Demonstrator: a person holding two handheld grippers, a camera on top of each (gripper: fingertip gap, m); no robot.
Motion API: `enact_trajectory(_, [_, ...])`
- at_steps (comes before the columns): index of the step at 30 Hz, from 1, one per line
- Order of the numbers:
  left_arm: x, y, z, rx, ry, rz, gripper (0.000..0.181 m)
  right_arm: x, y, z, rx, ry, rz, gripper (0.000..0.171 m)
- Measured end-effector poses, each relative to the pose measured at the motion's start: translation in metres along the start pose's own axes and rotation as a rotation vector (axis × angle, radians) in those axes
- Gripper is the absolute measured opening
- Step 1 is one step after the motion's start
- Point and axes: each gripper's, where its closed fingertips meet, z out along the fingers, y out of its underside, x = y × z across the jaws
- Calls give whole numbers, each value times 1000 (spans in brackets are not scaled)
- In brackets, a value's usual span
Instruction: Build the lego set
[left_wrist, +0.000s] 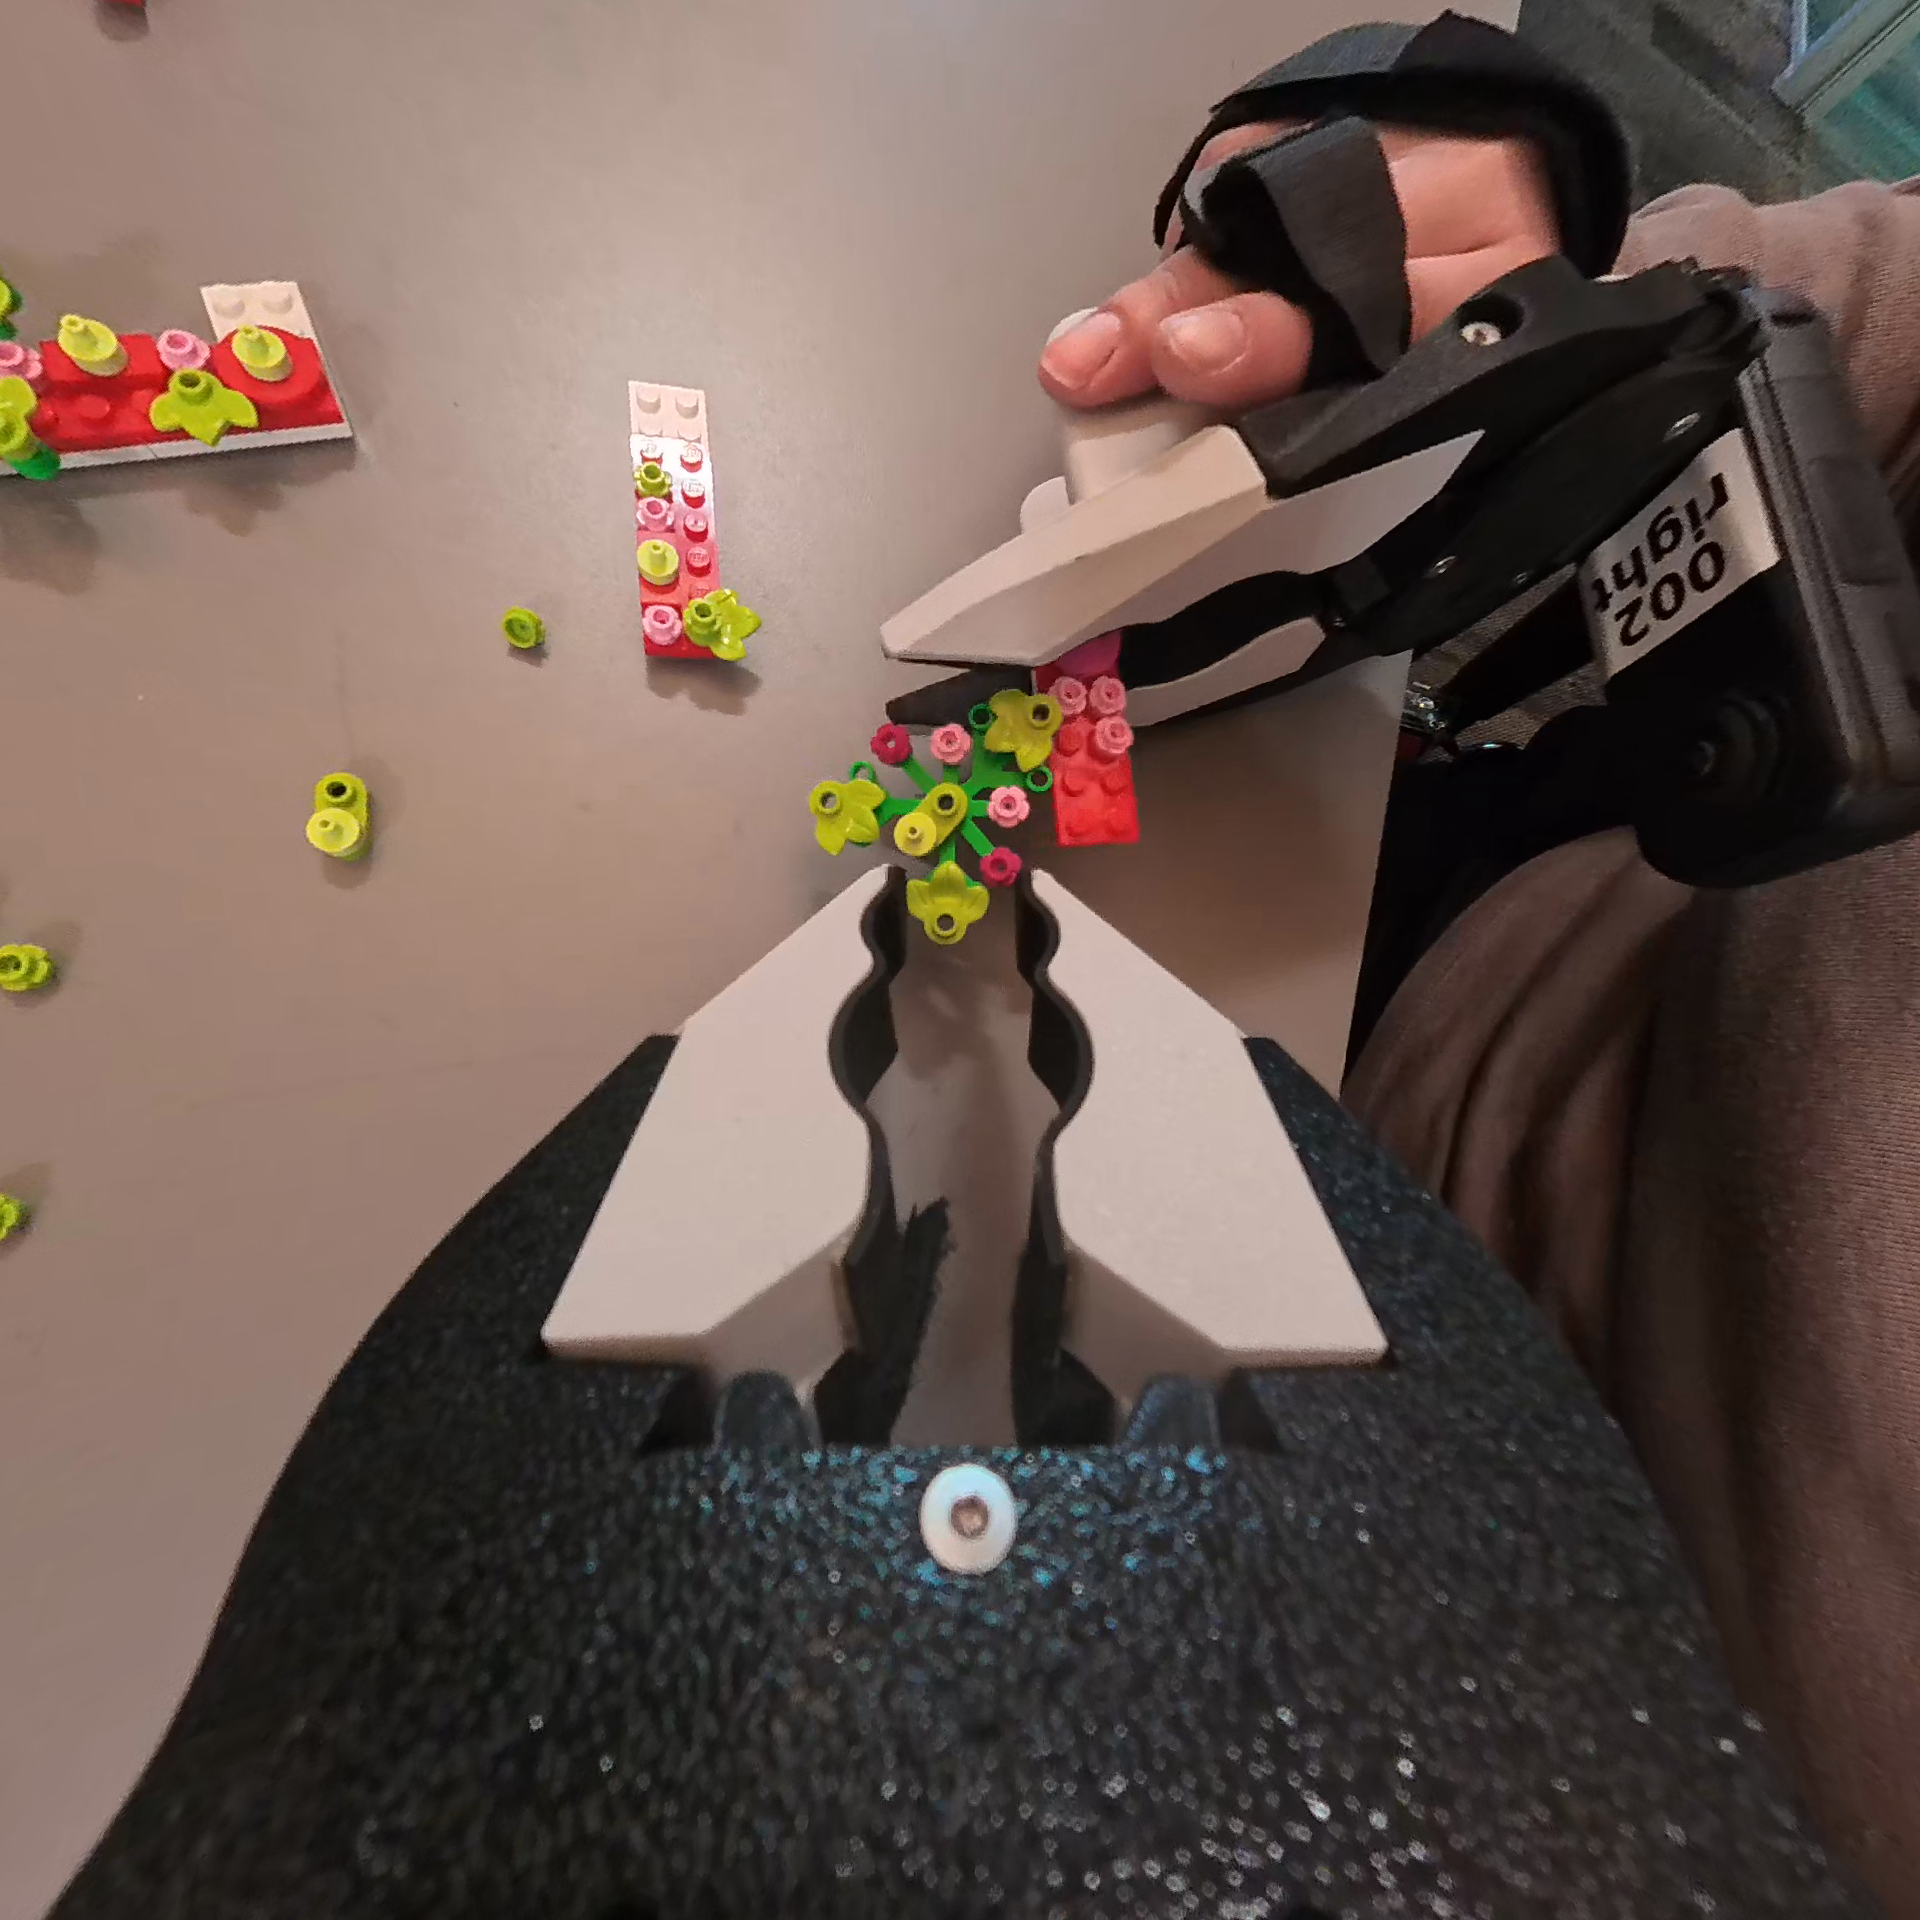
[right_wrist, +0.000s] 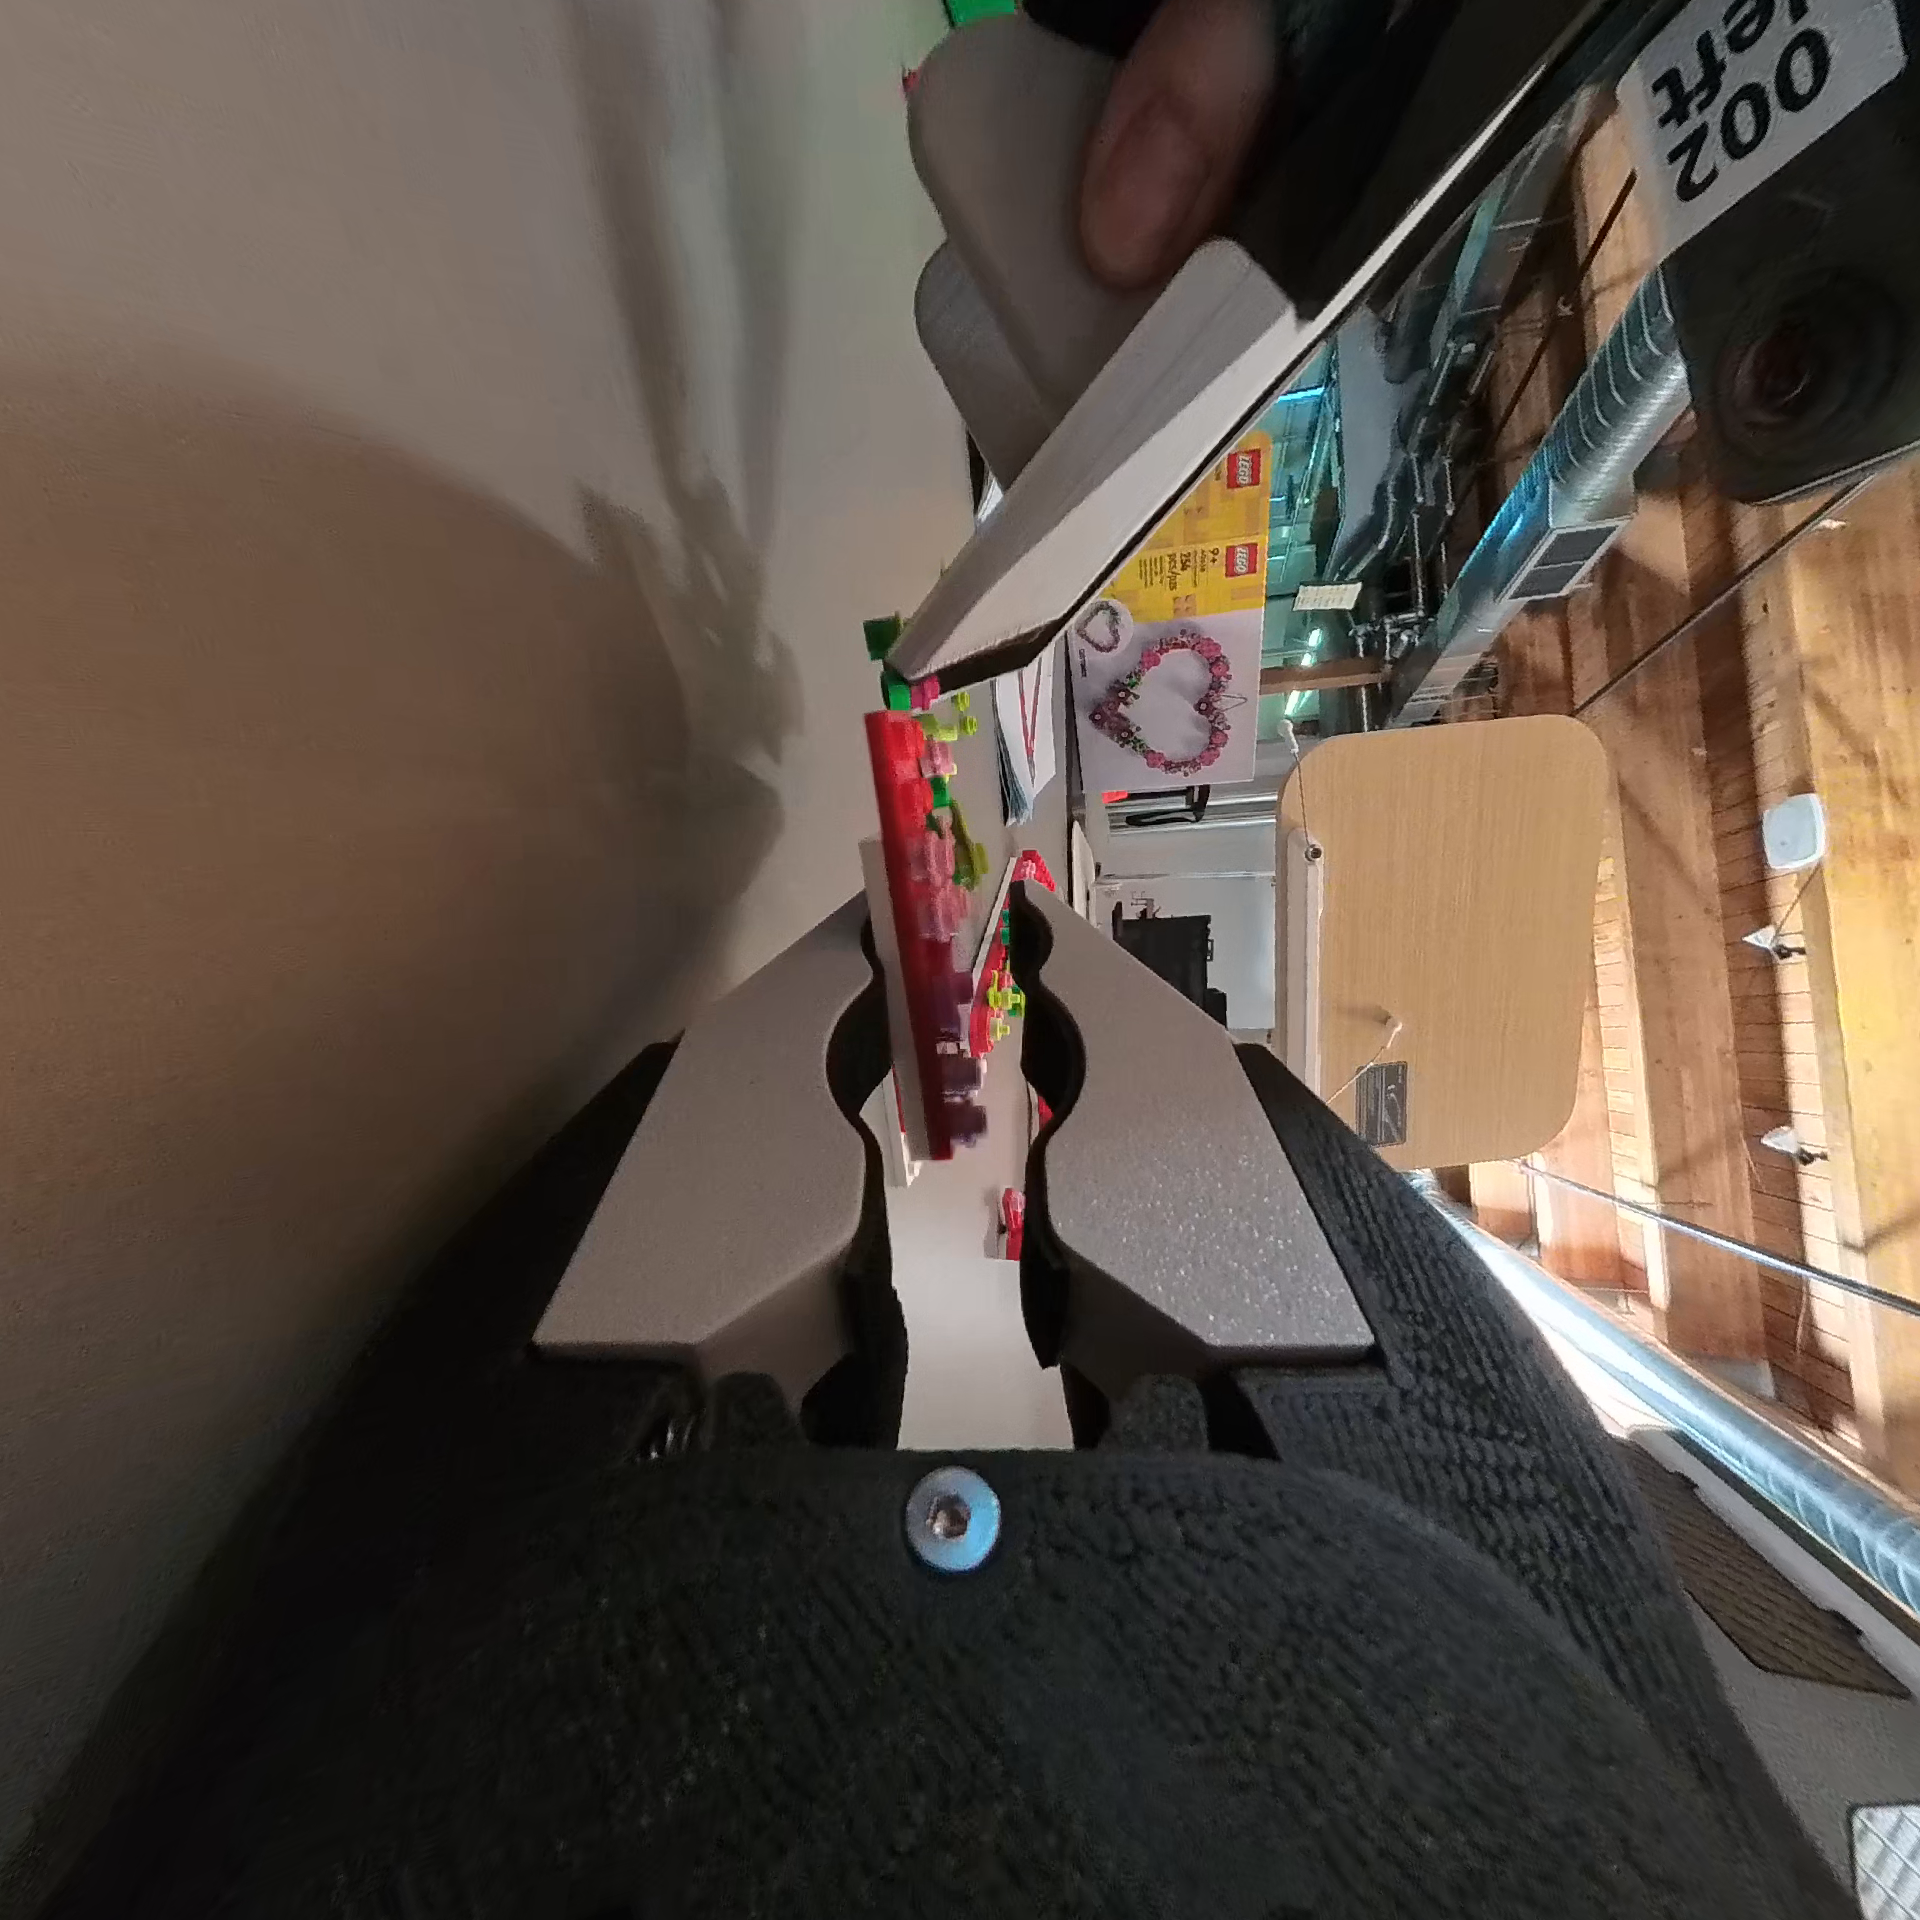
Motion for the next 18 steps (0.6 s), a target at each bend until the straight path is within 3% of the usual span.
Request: enact_trajectory(18, [2,-3,-3,9,-31,61,19,-1,4,2,-19,-11,3,11])
